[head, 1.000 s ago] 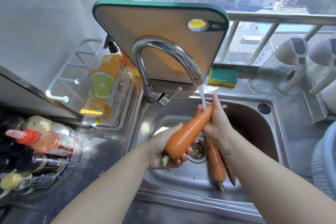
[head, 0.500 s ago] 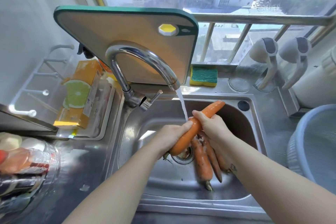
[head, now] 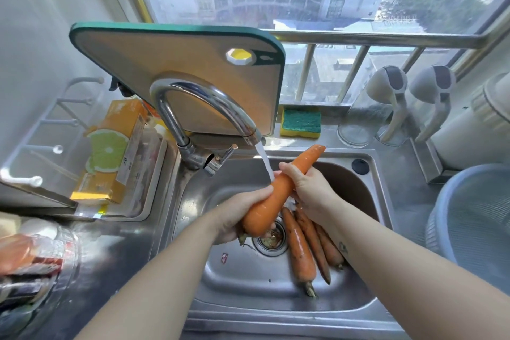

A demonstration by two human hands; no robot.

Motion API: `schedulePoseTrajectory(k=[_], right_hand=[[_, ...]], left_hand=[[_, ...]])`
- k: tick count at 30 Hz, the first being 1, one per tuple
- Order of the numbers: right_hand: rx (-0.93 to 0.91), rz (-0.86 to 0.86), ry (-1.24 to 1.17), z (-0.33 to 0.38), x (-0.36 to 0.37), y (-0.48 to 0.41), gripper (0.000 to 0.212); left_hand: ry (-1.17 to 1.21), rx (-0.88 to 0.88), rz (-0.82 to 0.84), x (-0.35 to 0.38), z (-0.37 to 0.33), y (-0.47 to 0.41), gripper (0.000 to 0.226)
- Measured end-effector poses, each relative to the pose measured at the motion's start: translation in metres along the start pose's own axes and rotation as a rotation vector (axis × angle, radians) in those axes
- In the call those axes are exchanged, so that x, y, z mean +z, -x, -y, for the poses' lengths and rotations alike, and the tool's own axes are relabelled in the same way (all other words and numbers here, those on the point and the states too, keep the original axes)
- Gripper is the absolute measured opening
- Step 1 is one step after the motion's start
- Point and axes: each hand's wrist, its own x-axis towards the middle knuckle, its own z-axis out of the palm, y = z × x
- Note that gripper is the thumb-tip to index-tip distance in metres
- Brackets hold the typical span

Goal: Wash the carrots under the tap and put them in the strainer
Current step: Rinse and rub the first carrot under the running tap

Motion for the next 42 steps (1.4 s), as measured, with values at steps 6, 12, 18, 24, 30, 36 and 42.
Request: schedulePoseTrajectory(k=[6, 12, 18, 24, 30, 36, 42], right_hand=[[-0.053, -0.092, -0.002, -0.001, 0.002, -0.006, 0.014], [-0.036, -0.091, 0.01, -0.008, 0.002, -0.004, 0.022], [-0.051, -0.114, 0.02, -0.007, 0.007, -0.003, 0.021], [-0.068, -0.202, 0.02, -0.002, 0.013, 0.003, 0.013], [0.072, -0.155, -0.092, -0.006, 0.01, -0.001, 0.024], [0.027, -0.2, 0.26, -0.006, -0.024, 0.007, 0.093], [-0.458, 0.287, 1.467, 0.013, -0.05, 0.02, 0.064]], left_hand=[[-0.165, 0.048, -0.161, 0.007, -0.012, -0.009, 0.047], [-0.088, -0.023, -0.129, 0.009, -0.009, -0.006, 0.048], [0.004, 0.082, -0.122, 0.002, 0.002, -0.003, 0.037], [-0.279, 0.184, -0.284, 0.004, -0.004, -0.009, 0.047], [-0.486, 0.228, -0.222, -0.002, 0.0, -0.006, 0.022], [-0.659, 0.199, -0.183, -0.016, -0.002, 0.001, 0.052], [-0.826, 0.182, -0.138, -0.012, -0.016, 0.0, 0.031]])
